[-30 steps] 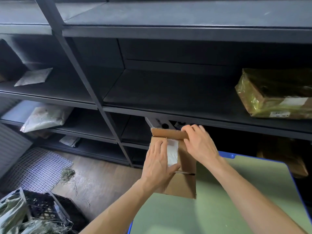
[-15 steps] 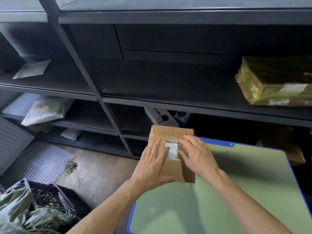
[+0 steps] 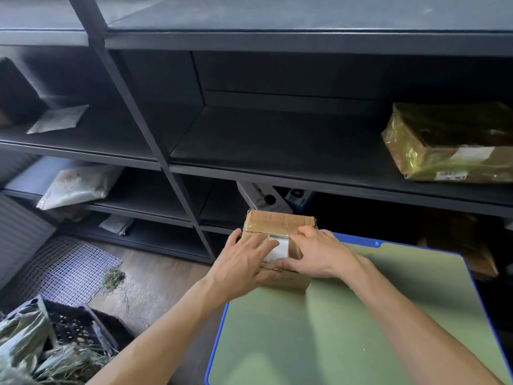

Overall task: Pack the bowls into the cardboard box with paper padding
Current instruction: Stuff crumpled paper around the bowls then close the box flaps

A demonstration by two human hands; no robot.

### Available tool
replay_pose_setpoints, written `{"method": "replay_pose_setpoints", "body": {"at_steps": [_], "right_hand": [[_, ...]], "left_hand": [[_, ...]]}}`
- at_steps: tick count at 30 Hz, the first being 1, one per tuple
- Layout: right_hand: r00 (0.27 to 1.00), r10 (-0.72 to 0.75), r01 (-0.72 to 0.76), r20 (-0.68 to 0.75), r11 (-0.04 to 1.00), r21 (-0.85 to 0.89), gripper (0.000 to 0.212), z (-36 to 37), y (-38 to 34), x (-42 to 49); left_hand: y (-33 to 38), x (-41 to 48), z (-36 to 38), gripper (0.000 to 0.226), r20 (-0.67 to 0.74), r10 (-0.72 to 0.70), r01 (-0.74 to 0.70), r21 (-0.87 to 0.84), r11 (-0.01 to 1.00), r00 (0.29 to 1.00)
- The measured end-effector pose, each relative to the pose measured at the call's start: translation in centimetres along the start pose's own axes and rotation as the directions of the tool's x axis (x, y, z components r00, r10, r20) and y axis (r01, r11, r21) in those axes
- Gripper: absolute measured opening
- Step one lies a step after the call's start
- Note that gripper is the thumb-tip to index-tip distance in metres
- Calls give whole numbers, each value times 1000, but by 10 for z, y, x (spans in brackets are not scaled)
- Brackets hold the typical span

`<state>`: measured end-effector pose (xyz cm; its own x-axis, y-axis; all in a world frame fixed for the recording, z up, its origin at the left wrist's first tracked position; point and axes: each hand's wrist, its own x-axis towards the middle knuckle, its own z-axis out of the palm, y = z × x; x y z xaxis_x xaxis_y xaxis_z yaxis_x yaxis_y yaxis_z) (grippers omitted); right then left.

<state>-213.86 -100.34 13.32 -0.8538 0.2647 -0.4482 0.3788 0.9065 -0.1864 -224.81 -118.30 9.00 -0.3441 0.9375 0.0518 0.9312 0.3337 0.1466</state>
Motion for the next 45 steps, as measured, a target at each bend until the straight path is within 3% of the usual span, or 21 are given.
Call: {"method": "replay_pose_setpoints", "body": {"at_steps": [6,10,15,20,24,29,34,39,45], "right_hand": [[1000,10,-10,-25,1000,12,68,-18,0,11],[985,-27,10,-171,995,-96,41,0,10,22],[918,-75,51,-389,996,-72,37,31,19,27],[855,-62,62,-514,998,-17,39,61,24,29],[822,-38,82,-568,995,52,44,82,20,32],[810,-24,96,-586,991,91,45,88,21,35],[840,-23,59,-542,997,49,69,92,15,30],[899,-37,17,-435,999,-49,95,90,12,26],[911,36,-42,-411,999,-4,101,90,0,25]], "left_hand": [[-14,29,-1,45,-89,20,-21,-18,1000,996],[-16,43,10,46,-83,-51,49,-29,998,995],[-21,47,26,41,-113,-73,71,-24,997,991],[-21,38,38,33,-243,-44,29,-65,997,969],[-10,23,54,40,-292,-58,69,27,997,955],[-16,22,54,57,-107,-129,126,-36,991,986],[-22,18,49,89,29,-84,85,-41,996,996],[-40,18,50,89,8,51,-52,93,994,999],[-41,21,49,93,14,56,-56,24,998,998]]}}
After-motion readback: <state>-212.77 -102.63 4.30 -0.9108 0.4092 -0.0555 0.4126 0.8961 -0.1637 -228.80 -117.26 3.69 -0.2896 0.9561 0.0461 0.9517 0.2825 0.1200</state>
